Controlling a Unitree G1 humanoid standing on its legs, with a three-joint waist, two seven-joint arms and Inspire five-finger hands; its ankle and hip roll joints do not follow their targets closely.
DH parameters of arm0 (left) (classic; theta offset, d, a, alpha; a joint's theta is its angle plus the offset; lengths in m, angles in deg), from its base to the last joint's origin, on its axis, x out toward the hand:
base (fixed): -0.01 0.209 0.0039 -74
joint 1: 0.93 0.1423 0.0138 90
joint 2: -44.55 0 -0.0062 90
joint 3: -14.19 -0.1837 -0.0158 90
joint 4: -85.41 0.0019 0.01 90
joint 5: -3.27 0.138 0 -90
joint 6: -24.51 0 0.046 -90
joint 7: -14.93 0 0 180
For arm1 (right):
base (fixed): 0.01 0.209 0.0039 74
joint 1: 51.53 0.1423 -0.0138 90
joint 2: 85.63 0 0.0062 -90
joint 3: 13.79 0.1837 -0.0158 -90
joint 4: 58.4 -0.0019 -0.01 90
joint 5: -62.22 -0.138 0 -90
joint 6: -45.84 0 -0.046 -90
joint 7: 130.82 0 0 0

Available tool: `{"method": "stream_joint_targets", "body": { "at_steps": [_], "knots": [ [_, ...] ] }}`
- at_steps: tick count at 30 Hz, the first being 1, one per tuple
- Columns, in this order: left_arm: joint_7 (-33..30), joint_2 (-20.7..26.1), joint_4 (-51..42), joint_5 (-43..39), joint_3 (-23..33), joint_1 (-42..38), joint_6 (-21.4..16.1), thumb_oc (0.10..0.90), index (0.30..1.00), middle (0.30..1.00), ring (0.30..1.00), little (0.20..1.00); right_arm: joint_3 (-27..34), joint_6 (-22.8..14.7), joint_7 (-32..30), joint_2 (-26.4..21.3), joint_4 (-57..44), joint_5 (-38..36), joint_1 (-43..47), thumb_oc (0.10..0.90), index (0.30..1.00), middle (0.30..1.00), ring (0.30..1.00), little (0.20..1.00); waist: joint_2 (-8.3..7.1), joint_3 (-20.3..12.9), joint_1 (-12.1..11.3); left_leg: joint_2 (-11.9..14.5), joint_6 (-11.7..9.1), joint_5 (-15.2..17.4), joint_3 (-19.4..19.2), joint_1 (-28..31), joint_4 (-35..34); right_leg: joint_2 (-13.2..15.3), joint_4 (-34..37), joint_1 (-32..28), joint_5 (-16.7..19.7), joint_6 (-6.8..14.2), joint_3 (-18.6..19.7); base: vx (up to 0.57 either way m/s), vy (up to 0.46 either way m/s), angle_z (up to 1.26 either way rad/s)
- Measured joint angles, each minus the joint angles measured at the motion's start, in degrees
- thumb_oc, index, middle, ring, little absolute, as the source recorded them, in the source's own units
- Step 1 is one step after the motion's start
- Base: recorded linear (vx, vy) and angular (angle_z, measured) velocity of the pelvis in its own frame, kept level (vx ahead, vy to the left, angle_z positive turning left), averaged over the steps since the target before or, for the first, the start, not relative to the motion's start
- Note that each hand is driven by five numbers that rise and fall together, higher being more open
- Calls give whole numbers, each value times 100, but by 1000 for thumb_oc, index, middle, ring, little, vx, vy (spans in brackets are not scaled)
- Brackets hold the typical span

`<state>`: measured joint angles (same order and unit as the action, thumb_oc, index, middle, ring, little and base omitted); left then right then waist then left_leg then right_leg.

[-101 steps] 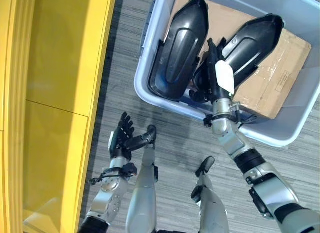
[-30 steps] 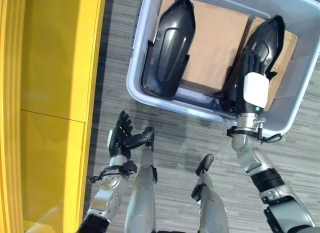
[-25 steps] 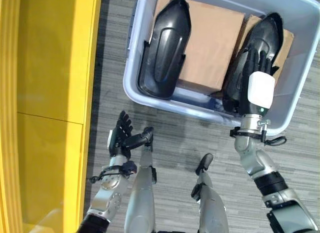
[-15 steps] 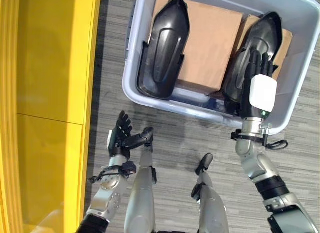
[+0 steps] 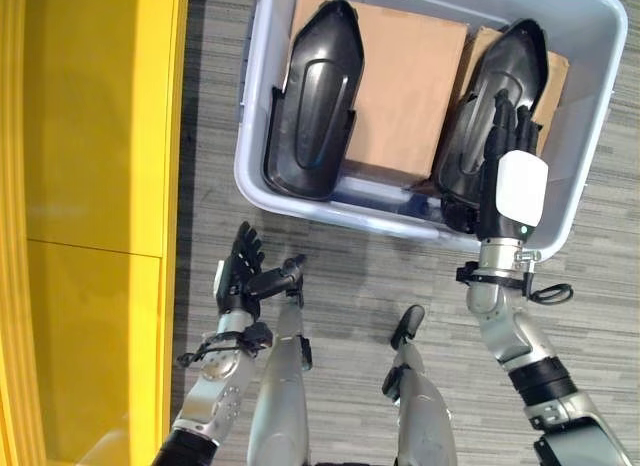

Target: Move parts from the plastic box to the shelf.

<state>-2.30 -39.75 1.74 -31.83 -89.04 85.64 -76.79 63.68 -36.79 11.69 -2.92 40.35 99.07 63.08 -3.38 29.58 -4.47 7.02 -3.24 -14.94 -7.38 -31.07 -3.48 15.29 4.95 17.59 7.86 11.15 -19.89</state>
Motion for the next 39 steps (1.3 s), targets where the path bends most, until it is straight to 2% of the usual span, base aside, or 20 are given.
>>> {"method": "stream_joint_targets", "body": {
  "at_steps": [5,12,26,34,35,37,39],
  "knots": [
    [-6,-7,2,-2,-3,9,2,900,1000,1000,1000,1000,0,-105,-1,208,305,-433,25,900,1000,1000,1000,1000,0,0,-4,-1,1,1,-2,0,0,1,0,0,1,0,-1,0,0,0],
    [-9,-6,40,-2,-2,14,2,900,1000,1000,1000,1000,47,-214,-40,245,694,-1009,179,900,1000,1000,1000,1000,0,0,4,-1,1,1,-1,0,0,1,0,0,1,0,0,0,0,0],
    [9,0,74,-13,2,31,1,900,1000,1000,1000,1000,-26,-239,-57,254,2017,-1253,935,900,1000,1000,1000,1000,3,1,-60,-9,6,4,1,-20,-6,11,1,30,0,0,7,0,0,0],
    [57,0,128,-24,-7,32,0,900,1000,1000,1000,1000,-282,-232,-16,138,2759,-1277,1402,900,1000,1000,1000,1000,47,24,-94,-14,6,4,-2,-41,-7,17,1,53,1,0,13,0,0,0],
    [150,-1,128,-25,-5,25,-1,900,1000,1000,1000,1000,-298,-235,71,60,2984,-1276,1521,400,300,300,300,300,97,43,-159,-13,6,4,-3,-41,-7,17,0,59,1,0,16,0,0,0],
    [166,-1,128,-27,-5,26,-1,900,1000,1000,1000,1000,-492,-236,-25,16,3368,-1218,1657,400,300,300,300,300,106,41,-206,-14,6,4,-1,-37,-6,17,0,51,0,0,13,0,0,0],
    [167,-1,129,-34,-2,25,-1,900,1000,1000,1000,1000,-462,-242,-104,-112,3328,-1211,1698,400,300,300,300,300,106,41,-196,-15,13,-1,3,-35,-5,18,0,46,5,2,10,0,0,0]
  ]
}}
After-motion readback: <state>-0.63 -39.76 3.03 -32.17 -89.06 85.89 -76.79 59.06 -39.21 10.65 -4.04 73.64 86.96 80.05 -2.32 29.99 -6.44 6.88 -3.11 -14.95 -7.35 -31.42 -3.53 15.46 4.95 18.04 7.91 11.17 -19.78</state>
